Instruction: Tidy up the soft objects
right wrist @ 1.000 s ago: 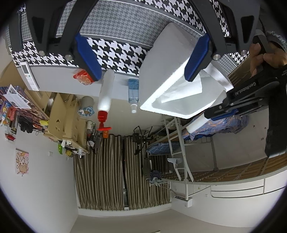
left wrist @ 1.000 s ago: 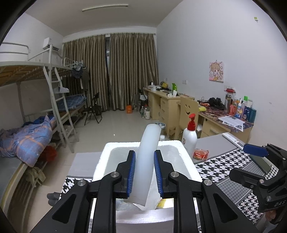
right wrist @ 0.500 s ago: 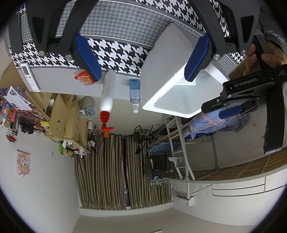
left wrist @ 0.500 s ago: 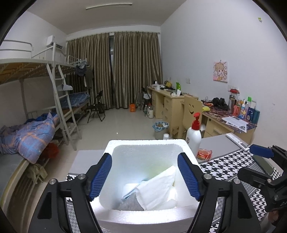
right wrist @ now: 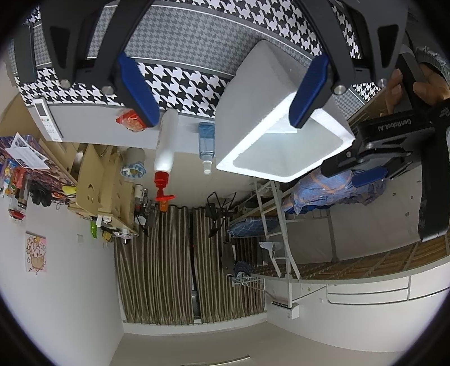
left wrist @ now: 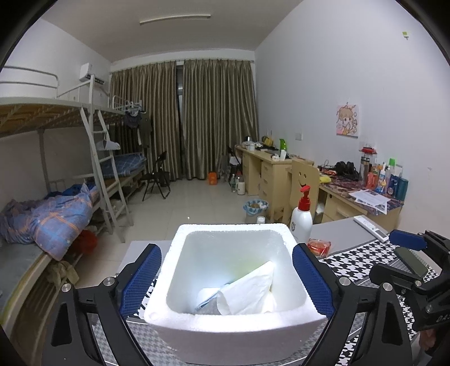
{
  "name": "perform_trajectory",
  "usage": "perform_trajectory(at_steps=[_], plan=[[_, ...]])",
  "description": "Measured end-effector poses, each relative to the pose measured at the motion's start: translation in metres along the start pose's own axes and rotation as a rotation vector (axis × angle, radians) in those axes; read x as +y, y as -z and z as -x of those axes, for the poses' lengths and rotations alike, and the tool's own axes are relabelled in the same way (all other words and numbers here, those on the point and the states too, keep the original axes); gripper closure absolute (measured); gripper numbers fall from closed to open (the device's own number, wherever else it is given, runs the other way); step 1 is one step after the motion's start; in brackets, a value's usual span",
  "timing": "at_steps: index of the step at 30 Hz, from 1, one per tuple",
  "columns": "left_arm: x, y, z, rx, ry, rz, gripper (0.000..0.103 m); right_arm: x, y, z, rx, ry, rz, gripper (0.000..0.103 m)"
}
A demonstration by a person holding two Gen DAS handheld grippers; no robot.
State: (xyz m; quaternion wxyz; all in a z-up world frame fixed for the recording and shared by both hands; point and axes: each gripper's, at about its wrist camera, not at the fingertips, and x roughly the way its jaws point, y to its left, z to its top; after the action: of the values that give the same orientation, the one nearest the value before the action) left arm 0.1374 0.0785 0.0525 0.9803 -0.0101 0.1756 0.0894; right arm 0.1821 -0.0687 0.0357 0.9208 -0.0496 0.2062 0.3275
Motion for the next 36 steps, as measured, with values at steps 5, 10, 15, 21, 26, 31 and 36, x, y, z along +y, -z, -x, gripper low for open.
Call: perform_trajectory(at_steps=[5, 10, 15, 21, 26, 31, 36], plan=[[-0.001, 0.001, 0.013, -0.018, -0.008, -0.004, 0.003, 0.004, 0.002, 0.007, -0.007, -0.002, 0.005, 0.007], [-0.007, 0.004, 0.025, -0.04, -0.007, -0.019, 0.001, 0.01, 0.003, 0.016, -0.028, 0.005, 0.023, 0.002], [-0.008, 0.006, 0.04, -0.05, 0.001, -0.022, 0.001, 0.015, 0.005, 0.026, -0.045, 0.002, 0.029, 0.001], [-0.011, 0.008, 0.06, -0.089, -0.005, -0.022, 0.001, 0.02, 0.007, 0.036, -0.058, 0.008, 0.029, 0.001], [-0.013, 0.011, 0.069, -0.105, -0.009, -0.02, 0.001, 0.022, 0.01, 0.045, -0.068, 0.017, 0.033, 0.001], [-0.014, 0.014, 0.077, -0.11, -0.009, -0.022, 0.001, 0.022, 0.012, 0.052, -0.076, 0.023, 0.035, 0.001], [-0.014, 0.016, 0.081, -0.113, -0.011, -0.02, 0.001, 0.021, 0.017, 0.06, -0.083, 0.024, 0.029, 0.001]])
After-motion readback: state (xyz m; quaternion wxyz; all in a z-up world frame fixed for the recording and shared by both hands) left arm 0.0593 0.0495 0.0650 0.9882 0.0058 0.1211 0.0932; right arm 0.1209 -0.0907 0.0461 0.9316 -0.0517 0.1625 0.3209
